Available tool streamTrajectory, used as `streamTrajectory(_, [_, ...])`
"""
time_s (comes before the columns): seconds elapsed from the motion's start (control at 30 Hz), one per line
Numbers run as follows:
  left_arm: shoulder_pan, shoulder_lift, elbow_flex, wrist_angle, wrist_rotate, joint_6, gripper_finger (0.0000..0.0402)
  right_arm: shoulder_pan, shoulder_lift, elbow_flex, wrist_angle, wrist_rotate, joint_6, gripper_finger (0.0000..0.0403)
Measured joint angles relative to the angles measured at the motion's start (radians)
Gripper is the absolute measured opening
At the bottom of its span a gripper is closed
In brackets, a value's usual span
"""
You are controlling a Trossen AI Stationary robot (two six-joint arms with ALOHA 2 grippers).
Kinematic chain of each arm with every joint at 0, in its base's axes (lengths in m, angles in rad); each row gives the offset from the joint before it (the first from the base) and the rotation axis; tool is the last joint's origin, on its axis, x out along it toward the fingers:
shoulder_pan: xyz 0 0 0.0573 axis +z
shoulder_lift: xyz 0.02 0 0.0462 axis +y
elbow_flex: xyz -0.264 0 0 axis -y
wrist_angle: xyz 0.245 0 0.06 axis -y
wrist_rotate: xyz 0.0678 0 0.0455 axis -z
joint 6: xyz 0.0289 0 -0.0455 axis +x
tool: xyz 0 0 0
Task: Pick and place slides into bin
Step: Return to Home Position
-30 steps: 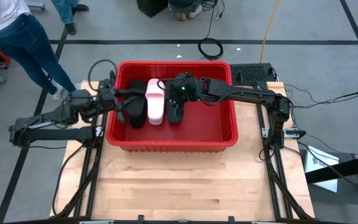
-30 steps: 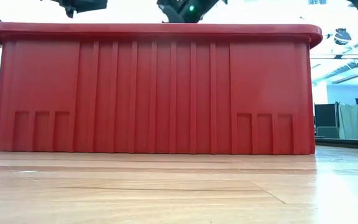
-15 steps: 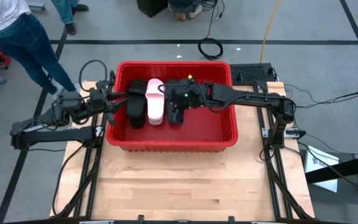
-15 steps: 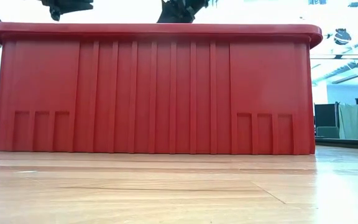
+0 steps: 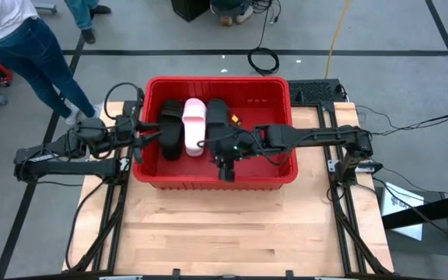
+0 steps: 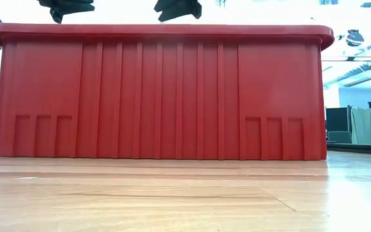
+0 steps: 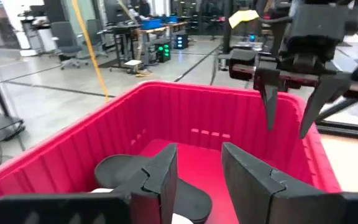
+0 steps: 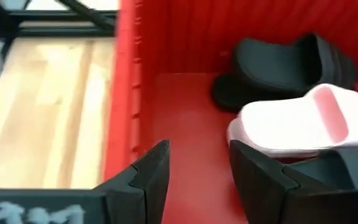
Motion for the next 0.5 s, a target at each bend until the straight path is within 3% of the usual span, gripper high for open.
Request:
streamTrajectory(0.27, [-0.063,-0.002,0.000,0.006,-0.001,-0.001,0.0127,0.064,-0.162,-0.132,0.050,0.003,0.006,0.0155])
streamTrajectory(0.5, [-0.105,-0.002,0.000,0.005,-0.002,0.003,0.0127,0.095,-0.447,-0.498,0.351,0.001,0.043,0.0155])
